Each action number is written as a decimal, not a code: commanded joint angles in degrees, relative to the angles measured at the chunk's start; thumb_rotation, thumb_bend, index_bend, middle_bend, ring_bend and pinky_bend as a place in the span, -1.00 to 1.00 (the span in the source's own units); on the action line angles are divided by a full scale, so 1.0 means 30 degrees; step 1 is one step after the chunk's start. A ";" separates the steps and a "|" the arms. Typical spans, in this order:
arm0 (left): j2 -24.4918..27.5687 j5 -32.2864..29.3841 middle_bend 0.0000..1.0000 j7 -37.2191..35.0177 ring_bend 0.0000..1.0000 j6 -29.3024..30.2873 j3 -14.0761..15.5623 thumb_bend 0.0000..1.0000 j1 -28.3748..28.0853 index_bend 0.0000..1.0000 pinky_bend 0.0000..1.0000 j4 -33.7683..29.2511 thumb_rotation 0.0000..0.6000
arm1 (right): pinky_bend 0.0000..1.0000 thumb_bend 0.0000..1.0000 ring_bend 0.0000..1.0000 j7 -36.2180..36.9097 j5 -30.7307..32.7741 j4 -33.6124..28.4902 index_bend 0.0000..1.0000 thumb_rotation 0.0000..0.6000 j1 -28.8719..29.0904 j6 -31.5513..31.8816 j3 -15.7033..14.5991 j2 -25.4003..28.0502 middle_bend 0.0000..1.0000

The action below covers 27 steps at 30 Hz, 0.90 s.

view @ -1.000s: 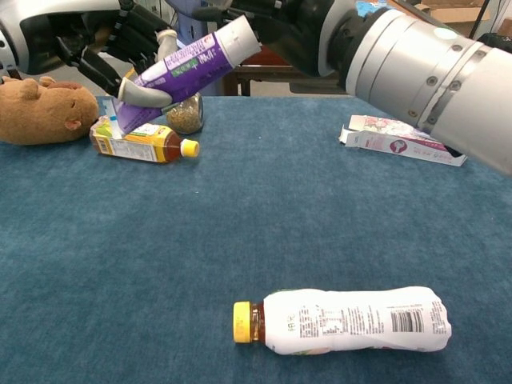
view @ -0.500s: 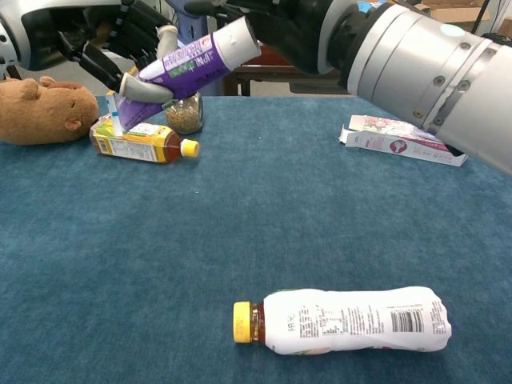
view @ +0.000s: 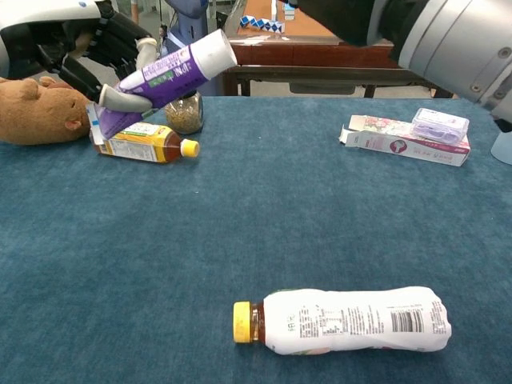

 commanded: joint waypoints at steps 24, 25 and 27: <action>-0.3031 0.0695 0.29 0.4756 -0.04 -0.2638 0.2609 -0.22 -0.0577 0.15 -0.17 0.6521 1.00 | -1.00 -1.00 -1.00 -0.2944 0.0337 -0.0566 -1.00 0.52 -0.2030 0.0656 -0.0967 0.3774 -1.00; -0.3128 0.0669 0.27 0.4803 -0.06 -0.2743 0.2671 -0.22 -0.0587 0.13 -0.17 0.6712 1.00 | -1.00 -1.00 -1.00 -0.2952 0.0326 -0.0514 -1.00 0.52 -0.2090 0.0663 -0.1013 0.3853 -1.00; -0.3218 0.0613 0.17 0.5113 -0.15 -0.2997 0.2824 -0.22 -0.0618 0.04 -0.20 0.7055 1.00 | -1.00 -1.00 -1.00 -0.2975 0.0331 -0.0407 -1.00 0.52 -0.2219 0.0662 -0.1109 0.4039 -1.00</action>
